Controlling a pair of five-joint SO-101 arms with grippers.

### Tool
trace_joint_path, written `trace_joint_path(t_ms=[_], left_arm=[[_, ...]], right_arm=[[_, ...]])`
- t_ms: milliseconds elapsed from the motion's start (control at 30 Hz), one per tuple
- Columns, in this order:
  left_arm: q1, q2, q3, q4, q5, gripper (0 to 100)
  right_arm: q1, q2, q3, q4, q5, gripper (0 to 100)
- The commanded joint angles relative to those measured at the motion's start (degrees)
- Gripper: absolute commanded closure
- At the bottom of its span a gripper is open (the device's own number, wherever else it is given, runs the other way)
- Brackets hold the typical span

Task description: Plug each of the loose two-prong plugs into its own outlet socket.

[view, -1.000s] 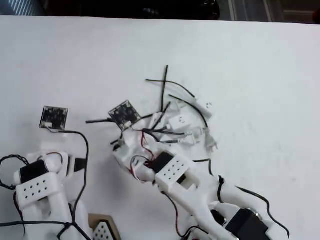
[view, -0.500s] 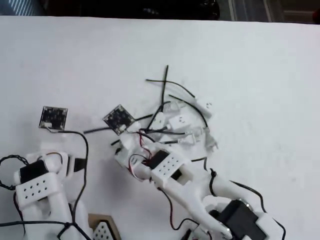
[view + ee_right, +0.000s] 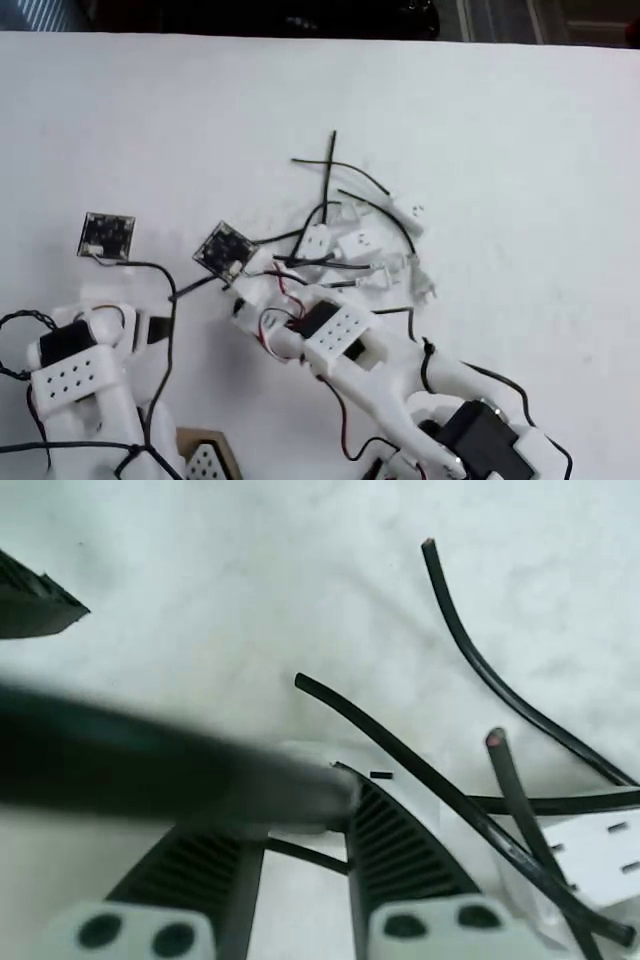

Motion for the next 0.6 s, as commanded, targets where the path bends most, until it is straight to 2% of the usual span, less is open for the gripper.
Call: trace_joint_path(t_ms=[0, 367, 567], left_arm=[[-0.13, -1.36, -0.18, -0.79, 0.53, 66], [0.04, -1.19, -0.09, -0.79, 0.53, 66], [3.56, -1.45, 1.23, -0.88, 0.26, 66]], right_arm=[[-0.13, 0.31, -0.88, 1.54, 0.62, 98.1], [-0.84, 0.04, -1.41, 6.55, 0.97, 97.4], [-1.10, -8.04, -4.04, 13.85, 0.53, 79.5]])
